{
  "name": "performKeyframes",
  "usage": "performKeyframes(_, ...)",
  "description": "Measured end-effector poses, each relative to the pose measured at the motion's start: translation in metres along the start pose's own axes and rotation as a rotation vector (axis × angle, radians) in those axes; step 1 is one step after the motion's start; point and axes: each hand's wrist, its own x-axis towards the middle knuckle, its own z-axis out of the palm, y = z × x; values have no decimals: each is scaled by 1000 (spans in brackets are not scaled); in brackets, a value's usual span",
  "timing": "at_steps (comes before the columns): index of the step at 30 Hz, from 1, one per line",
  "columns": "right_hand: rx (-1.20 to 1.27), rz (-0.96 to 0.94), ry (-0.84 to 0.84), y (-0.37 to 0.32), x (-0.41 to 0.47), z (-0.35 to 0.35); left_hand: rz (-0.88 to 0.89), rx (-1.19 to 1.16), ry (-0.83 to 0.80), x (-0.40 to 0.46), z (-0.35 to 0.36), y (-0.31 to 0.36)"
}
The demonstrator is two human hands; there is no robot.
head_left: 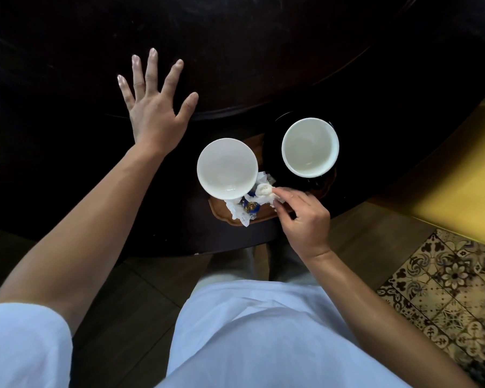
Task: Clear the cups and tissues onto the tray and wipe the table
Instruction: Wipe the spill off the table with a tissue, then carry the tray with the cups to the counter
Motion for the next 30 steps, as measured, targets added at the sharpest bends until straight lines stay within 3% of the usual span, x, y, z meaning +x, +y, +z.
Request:
performKeyframes(11, 137, -66, 30, -20, 14, -36, -2, -51, 59, 2, 2, -6)
performKeyframes(14, 139, -88, 64, -22, 24, -53, -34, -218, 149, 1, 3, -9)
performKeyframes(19, 171, -97, 153, -6, 42, -80, -174, -718, 254, -13, -23, -12)
performKeyframes(22, 206, -24, 179, 16, 46, -94, -265, -776, 329, -44, -35, -11)
performKeyframes(30, 176, 131, -54, 88, 33, -109, -459, -868, 386, -158, -5, -3)
